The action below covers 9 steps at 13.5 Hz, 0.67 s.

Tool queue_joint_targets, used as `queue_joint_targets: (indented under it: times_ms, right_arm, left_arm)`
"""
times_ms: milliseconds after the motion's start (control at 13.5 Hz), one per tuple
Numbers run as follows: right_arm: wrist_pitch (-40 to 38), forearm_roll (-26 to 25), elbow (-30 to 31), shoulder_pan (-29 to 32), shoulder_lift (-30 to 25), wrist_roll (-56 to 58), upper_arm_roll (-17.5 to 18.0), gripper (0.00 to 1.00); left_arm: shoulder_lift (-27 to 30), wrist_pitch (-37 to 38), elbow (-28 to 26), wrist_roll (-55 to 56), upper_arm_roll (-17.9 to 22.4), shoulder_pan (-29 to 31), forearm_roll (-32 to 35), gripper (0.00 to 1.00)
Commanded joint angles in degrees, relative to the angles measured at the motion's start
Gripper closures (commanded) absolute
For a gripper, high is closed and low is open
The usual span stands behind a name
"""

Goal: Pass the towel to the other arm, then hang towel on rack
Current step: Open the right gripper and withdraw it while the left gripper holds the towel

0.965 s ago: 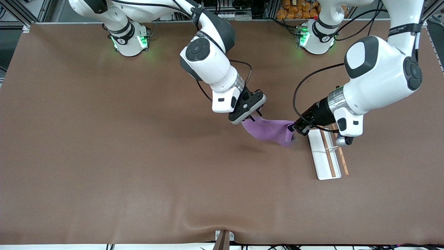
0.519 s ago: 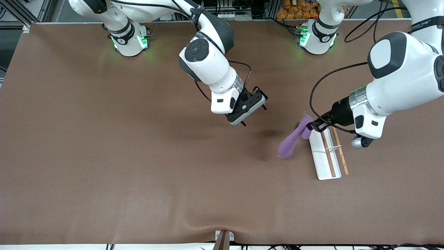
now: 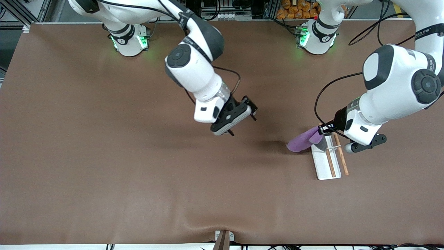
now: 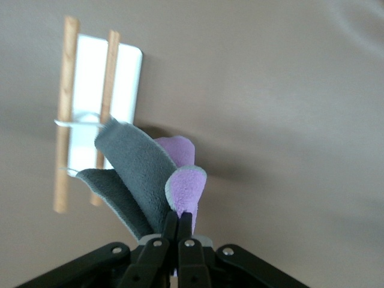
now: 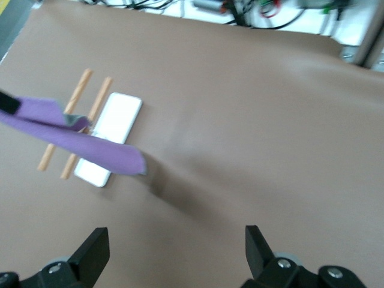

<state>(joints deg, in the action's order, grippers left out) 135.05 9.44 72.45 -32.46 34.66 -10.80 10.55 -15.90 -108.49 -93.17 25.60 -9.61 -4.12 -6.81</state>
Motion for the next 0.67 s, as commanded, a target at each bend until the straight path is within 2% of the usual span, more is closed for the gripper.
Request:
queue_joint_targets:
  times_ms: [0,74,297,445,594]
  right_arm:
    - [-3.64,0.75,9.88,5.8,-9.76,0.25,0.52,0.0]
    - [-7.4,0.75,11.12,8.44,-12.05,0.51,0.53,0.0]
    - [-26.09,0.75,11.22,19.15,-17.15,8.83,0.53,0.0]
    - [-33.25,0.75,11.14,28.29,-18.57,18.57,0.44,0.0]
    - [-39.48,0.67,11.4,33.85,-21.72,22.57,-0.96,0.0]
  left_arm:
    - [-0.27,0.83,0.7,-5.8,-0.23,0.25,4.34,1.0]
    - [-0.27,0.83,0.79,-8.18,-0.23,0.25,5.66,1.0]
    - [-0.09,0.74,2.28,-14.5,-0.32,0.08,8.82,1.0]
    - [0.08,0.65,3.16,-21.35,-0.32,0.17,10.06,1.0]
    - [-0.18,0.04,3.61,-26.63,-0.32,0.17,10.41,1.0]
